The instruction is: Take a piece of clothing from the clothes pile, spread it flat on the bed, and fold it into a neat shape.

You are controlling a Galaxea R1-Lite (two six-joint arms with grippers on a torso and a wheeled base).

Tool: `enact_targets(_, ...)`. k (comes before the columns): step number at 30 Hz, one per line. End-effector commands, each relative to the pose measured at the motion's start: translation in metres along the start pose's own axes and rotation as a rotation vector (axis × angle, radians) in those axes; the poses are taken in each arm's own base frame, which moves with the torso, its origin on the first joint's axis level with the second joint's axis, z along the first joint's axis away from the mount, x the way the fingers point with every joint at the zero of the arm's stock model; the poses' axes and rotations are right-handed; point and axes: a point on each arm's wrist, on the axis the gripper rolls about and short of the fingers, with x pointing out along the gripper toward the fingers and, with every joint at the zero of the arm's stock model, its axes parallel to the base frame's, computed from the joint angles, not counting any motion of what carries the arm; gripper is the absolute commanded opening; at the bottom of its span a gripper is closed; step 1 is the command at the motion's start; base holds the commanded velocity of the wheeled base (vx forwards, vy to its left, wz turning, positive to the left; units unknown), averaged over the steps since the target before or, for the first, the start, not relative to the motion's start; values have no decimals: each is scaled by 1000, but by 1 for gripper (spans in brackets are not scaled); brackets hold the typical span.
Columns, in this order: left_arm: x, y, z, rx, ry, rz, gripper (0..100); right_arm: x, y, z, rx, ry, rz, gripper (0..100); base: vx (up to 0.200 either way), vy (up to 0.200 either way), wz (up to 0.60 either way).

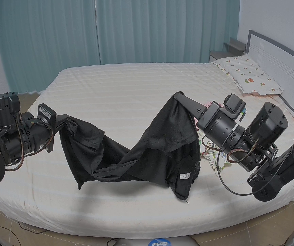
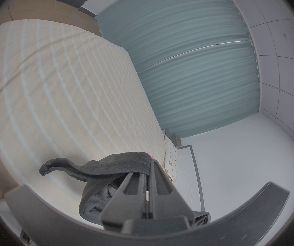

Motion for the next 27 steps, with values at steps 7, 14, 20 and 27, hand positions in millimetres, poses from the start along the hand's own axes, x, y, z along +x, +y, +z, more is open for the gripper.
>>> enact_targets(7,3,4,-2,-2,11,17,0,-1,-10,-3,0,8,-29,0,0,114,0)
enact_targets(14,3,8,-10,-5,69,23,0,-8,-16,-4,8,24,-64,0,0,0,0)
enact_targets(20,0,19,-23,-5,117,63,0,-20,-20,-11,17,66,-102,0,-133,0,0)
enact_targets(27,-7,22,-48,14,210,103,0,-56,1,-9,28,103,-105,0,-200,0,0)
